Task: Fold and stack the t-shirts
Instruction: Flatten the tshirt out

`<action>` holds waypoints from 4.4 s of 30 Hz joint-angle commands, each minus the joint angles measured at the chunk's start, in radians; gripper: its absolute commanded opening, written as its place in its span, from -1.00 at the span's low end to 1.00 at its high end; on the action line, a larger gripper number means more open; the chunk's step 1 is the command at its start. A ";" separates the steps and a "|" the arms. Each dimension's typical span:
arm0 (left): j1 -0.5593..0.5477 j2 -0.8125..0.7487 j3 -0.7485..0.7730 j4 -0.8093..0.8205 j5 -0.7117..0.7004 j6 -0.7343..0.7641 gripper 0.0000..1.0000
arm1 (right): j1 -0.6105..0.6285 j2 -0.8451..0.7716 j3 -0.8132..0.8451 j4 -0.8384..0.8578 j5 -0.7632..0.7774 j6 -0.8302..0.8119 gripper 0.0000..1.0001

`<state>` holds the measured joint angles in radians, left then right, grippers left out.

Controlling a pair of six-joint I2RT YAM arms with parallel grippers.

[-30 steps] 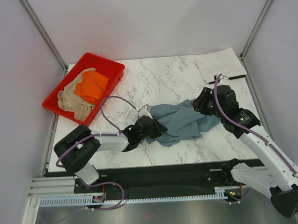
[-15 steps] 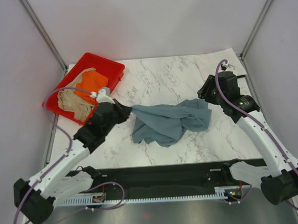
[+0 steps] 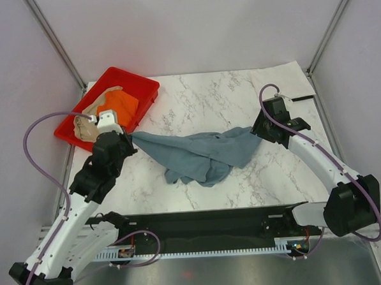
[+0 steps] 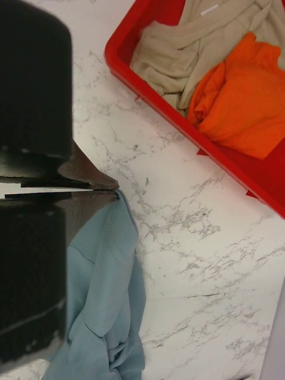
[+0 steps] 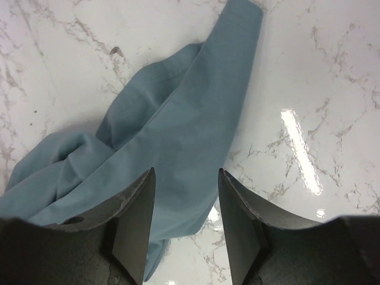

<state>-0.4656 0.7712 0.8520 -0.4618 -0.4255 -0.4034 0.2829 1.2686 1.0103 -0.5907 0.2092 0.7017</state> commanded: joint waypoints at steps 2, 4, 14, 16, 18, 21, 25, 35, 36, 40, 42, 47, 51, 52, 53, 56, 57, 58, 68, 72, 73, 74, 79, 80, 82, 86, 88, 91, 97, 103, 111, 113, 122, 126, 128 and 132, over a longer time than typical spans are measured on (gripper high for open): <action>0.010 -0.104 0.059 -0.018 -0.102 0.094 -0.95 | -0.051 0.090 0.002 0.060 0.062 0.039 0.09; 0.010 -0.139 0.050 -0.018 -0.050 0.069 -0.95 | -0.089 0.139 0.026 0.066 0.056 0.047 0.08; 0.010 -0.236 -0.102 -0.026 0.327 -0.132 -0.95 | -0.117 0.426 0.157 0.141 -0.033 -0.036 -0.03; 0.010 -0.239 -0.136 -0.028 0.370 -0.150 -0.95 | -0.116 0.452 0.139 0.158 -0.033 -0.050 -0.06; 0.010 -0.246 -0.166 -0.029 0.396 -0.160 -0.95 | -0.117 0.468 0.122 0.161 -0.024 -0.059 -0.08; 0.010 -0.263 -0.192 -0.040 0.409 -0.167 -0.95 | -0.117 0.474 0.073 0.154 0.002 -0.062 -0.16; 0.008 -0.280 -0.195 -0.063 0.412 -0.163 -0.95 | -0.117 0.416 0.034 0.114 0.096 -0.065 -0.30; 0.010 -0.308 -0.221 -0.080 0.452 -0.175 -0.95 | -0.142 0.439 0.282 -0.046 0.113 -0.030 -0.28; 0.008 -0.308 -0.225 -0.081 0.453 -0.176 -0.96 | -0.143 0.458 0.319 -0.072 0.114 0.004 -0.28; 0.008 -0.317 -0.231 -0.078 0.464 -0.176 -0.95 | -0.142 0.636 0.549 -0.279 0.142 0.077 -0.36; 0.008 -0.323 -0.229 -0.078 0.465 -0.170 -0.95 | -0.140 0.689 0.608 -0.349 0.159 0.094 -0.47; 0.008 -0.337 -0.229 -0.078 0.475 -0.157 -0.95 | -0.137 0.787 0.708 -0.365 0.102 0.130 -0.48; 0.008 -0.346 -0.228 -0.078 0.487 -0.152 -0.96 | -0.133 0.834 0.749 -0.386 0.096 0.153 -0.43; 0.008 -0.348 -0.231 -0.078 0.488 -0.153 -0.95 | -0.131 0.850 0.757 -0.388 0.096 0.157 -0.42; 0.008 -0.349 -0.232 -0.078 0.491 -0.152 -0.95 | -0.129 0.854 0.755 -0.389 0.096 0.160 -0.42; 0.008 -0.358 -0.232 -0.078 0.491 -0.152 -0.95 | -0.122 0.876 0.758 -0.388 0.096 0.168 -0.41; 0.008 -0.362 -0.232 -0.077 0.493 -0.152 -0.95 | -0.119 0.880 0.760 -0.389 0.095 0.170 -0.42; 0.008 -0.363 -0.234 -0.077 0.493 -0.150 -0.95 | -0.116 0.893 0.766 -0.388 0.096 0.171 -0.41; 0.008 -0.368 -0.237 -0.077 0.498 -0.149 -0.95 | -0.103 0.951 0.818 -0.388 0.093 0.188 -0.41; 0.008 -0.372 -0.238 -0.077 0.498 -0.152 -0.96 | -0.103 0.971 0.826 -0.389 0.107 0.191 -0.39; 0.008 -0.371 -0.238 -0.077 0.498 -0.150 -0.95 | -0.102 0.976 0.826 -0.388 0.108 0.190 -0.39; 0.008 -0.371 -0.238 -0.078 0.498 -0.152 -0.96 | -0.102 0.979 0.826 -0.388 0.113 0.188 -0.38; 0.008 -0.369 -0.237 -0.077 0.496 -0.152 -0.95 | -0.103 0.996 0.814 -0.399 0.144 0.183 -0.36; 0.008 -0.369 -0.237 -0.077 0.495 -0.150 -0.95 | -0.103 0.997 0.811 -0.399 0.151 0.183 -0.36; 0.008 -0.368 -0.238 -0.077 0.493 -0.150 -0.95 | -0.102 0.999 0.800 -0.400 0.157 0.182 -0.39; 0.007 -0.366 -0.237 -0.077 0.491 -0.150 -0.95 | -0.103 0.989 0.791 -0.399 0.185 0.176 -0.72; 0.008 -0.365 -0.238 -0.077 0.491 -0.152 -0.95 | -0.102 0.980 0.792 -0.400 0.208 0.167 -0.90; 0.008 -0.355 -0.232 -0.077 0.485 -0.155 -0.95 | -0.103 0.956 0.801 -0.399 0.242 0.144 -1.00; 0.008 -0.291 -0.133 -0.060 0.368 -0.115 -0.96 | -0.103 0.800 0.889 -0.440 0.348 0.052 -1.00; 0.008 -0.058 0.233 0.015 0.402 0.241 -0.95 | -0.111 0.511 1.016 -0.472 0.410 0.002 -1.00; 0.008 0.086 0.795 0.022 0.528 0.402 -0.95 | -0.111 -0.034 1.015 -0.413 0.412 -0.031 -1.00; 0.008 0.074 0.873 0.022 0.580 0.402 -0.95 | -0.111 -0.130 0.996 -0.399 0.412 -0.022 -1.00; 0.008 -0.049 0.964 0.081 0.818 0.388 -0.95 | -0.111 -0.414 1.056 -0.408 0.335 -0.011 -1.00; 0.008 -0.061 0.961 0.081 0.829 0.402 -0.95 | -0.111 -0.402 1.058 -0.417 0.308 -0.008 -1.00; 0.008 -0.062 0.923 0.080 0.795 0.438 -0.95 | -0.111 -0.382 1.051 -0.416 0.312 -0.022 -1.00; 0.008 -0.032 0.854 0.077 0.690 0.527 -0.95 | -0.111 -0.302 1.033 -0.374 0.315 -0.045 -1.00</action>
<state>-0.4603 0.6937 1.7443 -0.3939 0.3424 0.0067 0.1738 0.8787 2.0628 -1.0069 0.5354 0.6861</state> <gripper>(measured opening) 0.030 0.010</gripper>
